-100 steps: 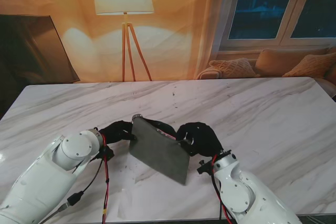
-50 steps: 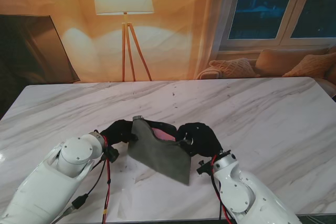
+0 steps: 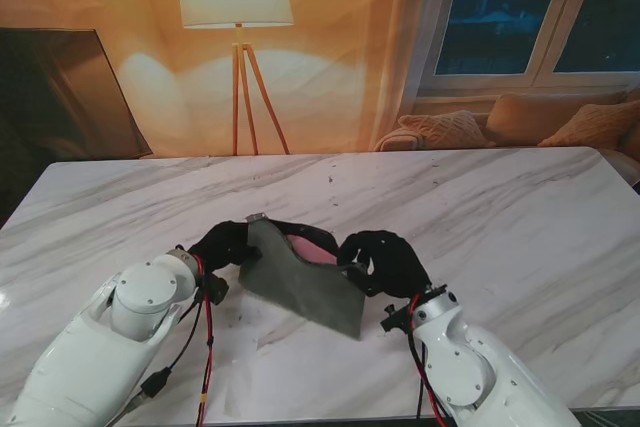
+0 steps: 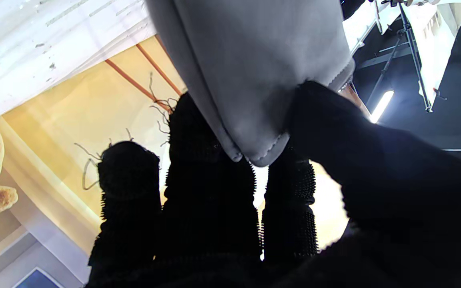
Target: Collect documents into a storage pouch
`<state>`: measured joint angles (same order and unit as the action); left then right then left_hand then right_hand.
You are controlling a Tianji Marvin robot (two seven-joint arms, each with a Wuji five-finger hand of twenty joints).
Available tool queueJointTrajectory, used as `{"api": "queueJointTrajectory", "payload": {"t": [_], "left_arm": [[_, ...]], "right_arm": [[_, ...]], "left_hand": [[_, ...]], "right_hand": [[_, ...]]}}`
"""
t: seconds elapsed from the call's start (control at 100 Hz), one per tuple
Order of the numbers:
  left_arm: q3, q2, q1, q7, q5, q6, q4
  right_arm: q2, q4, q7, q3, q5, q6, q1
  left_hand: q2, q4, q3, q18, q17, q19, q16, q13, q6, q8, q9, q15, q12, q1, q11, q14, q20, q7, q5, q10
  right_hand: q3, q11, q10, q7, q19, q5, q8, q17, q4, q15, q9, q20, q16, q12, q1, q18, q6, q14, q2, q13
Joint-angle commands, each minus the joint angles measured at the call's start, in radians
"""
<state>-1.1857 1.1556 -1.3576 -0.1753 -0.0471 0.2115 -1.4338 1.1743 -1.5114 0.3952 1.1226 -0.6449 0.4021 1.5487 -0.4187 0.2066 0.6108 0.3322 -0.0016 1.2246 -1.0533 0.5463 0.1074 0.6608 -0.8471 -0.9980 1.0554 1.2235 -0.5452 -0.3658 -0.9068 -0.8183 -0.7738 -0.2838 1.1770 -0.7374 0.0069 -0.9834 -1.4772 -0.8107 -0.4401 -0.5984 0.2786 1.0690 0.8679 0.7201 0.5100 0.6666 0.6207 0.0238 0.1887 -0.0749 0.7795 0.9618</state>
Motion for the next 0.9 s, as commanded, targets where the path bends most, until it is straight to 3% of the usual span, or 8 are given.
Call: {"api": "queueJointTrajectory", "payload": {"t": [0.0, 0.35, 0.48, 0.59, 0.75, 0.89], "left_arm": [[-0.003, -0.001, 0.003, -0.020, 0.015, -0.001, -0.016], [0.019, 0.009, 0.009, 0.007, 0.008, -0.004, -0.002], [0.038, 0.018, 0.015, 0.029, -0.006, -0.023, 0.005], [0.052, 0.028, 0.019, 0.058, -0.020, -0.045, 0.010], [0.067, 0.031, 0.026, 0.067, -0.030, -0.068, 0.003], [0.080, 0.029, 0.031, 0.057, -0.034, -0.077, -0.009]], "right_arm": [[-0.012, -0.024, -0.004, 0.017, -0.031, -0.002, 0.012], [-0.022, -0.073, -0.018, 0.082, -0.065, -0.030, 0.026], [-0.027, -0.106, -0.086, 0.092, -0.032, -0.071, 0.019], [-0.032, -0.129, -0.140, 0.084, -0.013, -0.103, -0.005], [-0.036, -0.143, -0.193, 0.050, 0.006, -0.137, -0.054], [-0.037, -0.152, -0.230, 0.019, 0.031, -0.170, -0.091]], "left_hand": [[0.111, -0.040, -0.046, -0.057, -0.019, 0.030, -0.001, 0.015, 0.003, 0.139, -0.036, -0.090, -0.011, 0.067, -0.065, -0.094, -0.030, -0.213, -0.042, -0.015], [0.110, -0.040, -0.054, -0.052, -0.008, 0.040, -0.011, 0.030, 0.002, 0.166, -0.043, -0.141, -0.010, 0.067, -0.118, -0.111, -0.046, -0.198, -0.038, -0.040], [0.118, -0.044, -0.055, -0.050, -0.008, 0.035, -0.007, 0.027, -0.008, 0.164, -0.040, -0.134, -0.021, 0.067, -0.118, -0.109, -0.048, -0.186, -0.052, -0.029], [0.117, -0.047, -0.053, -0.048, -0.006, 0.031, 0.001, 0.027, -0.012, 0.170, -0.044, -0.123, -0.028, 0.068, -0.115, -0.105, -0.046, -0.185, -0.061, -0.019], [0.113, -0.045, -0.052, -0.048, -0.005, 0.027, 0.009, 0.026, -0.017, 0.177, -0.052, -0.111, -0.035, 0.067, -0.110, -0.104, -0.041, -0.181, -0.068, -0.008], [0.107, -0.041, -0.050, -0.047, 0.002, 0.031, 0.009, 0.038, -0.015, 0.182, -0.058, -0.118, -0.032, 0.067, -0.113, -0.107, -0.042, -0.179, -0.069, -0.014]], "right_hand": [[0.029, -0.008, -0.005, 0.005, 0.004, 0.063, 0.005, 0.018, 0.022, -0.020, -0.042, 0.024, 0.027, -0.005, -0.060, -0.017, 0.035, -0.034, -0.026, -0.030], [-0.010, 0.004, -0.004, 0.072, 0.022, 0.122, -0.005, 0.054, 0.023, -0.063, -0.112, 0.033, 0.062, -0.054, -0.146, -0.011, 0.007, -0.027, -0.079, -0.071], [-0.029, 0.026, 0.002, 0.147, 0.042, 0.127, -0.028, 0.084, 0.006, -0.093, -0.143, 0.042, 0.066, -0.063, -0.165, -0.005, -0.027, -0.017, -0.100, -0.101], [-0.026, 0.047, 0.005, 0.236, 0.067, 0.125, -0.058, 0.115, -0.025, -0.131, -0.173, 0.052, 0.063, -0.067, -0.190, 0.000, -0.055, -0.011, -0.111, -0.133], [-0.017, 0.075, 0.003, 0.350, 0.128, 0.128, -0.134, 0.176, -0.131, -0.218, -0.222, 0.063, 0.043, -0.074, -0.219, -0.005, -0.078, -0.007, -0.125, -0.199], [-0.021, 0.096, 0.003, 0.381, 0.186, 0.151, -0.144, 0.243, -0.132, -0.276, -0.270, 0.055, 0.023, -0.083, -0.221, -0.013, -0.085, -0.004, -0.120, -0.265]]}}
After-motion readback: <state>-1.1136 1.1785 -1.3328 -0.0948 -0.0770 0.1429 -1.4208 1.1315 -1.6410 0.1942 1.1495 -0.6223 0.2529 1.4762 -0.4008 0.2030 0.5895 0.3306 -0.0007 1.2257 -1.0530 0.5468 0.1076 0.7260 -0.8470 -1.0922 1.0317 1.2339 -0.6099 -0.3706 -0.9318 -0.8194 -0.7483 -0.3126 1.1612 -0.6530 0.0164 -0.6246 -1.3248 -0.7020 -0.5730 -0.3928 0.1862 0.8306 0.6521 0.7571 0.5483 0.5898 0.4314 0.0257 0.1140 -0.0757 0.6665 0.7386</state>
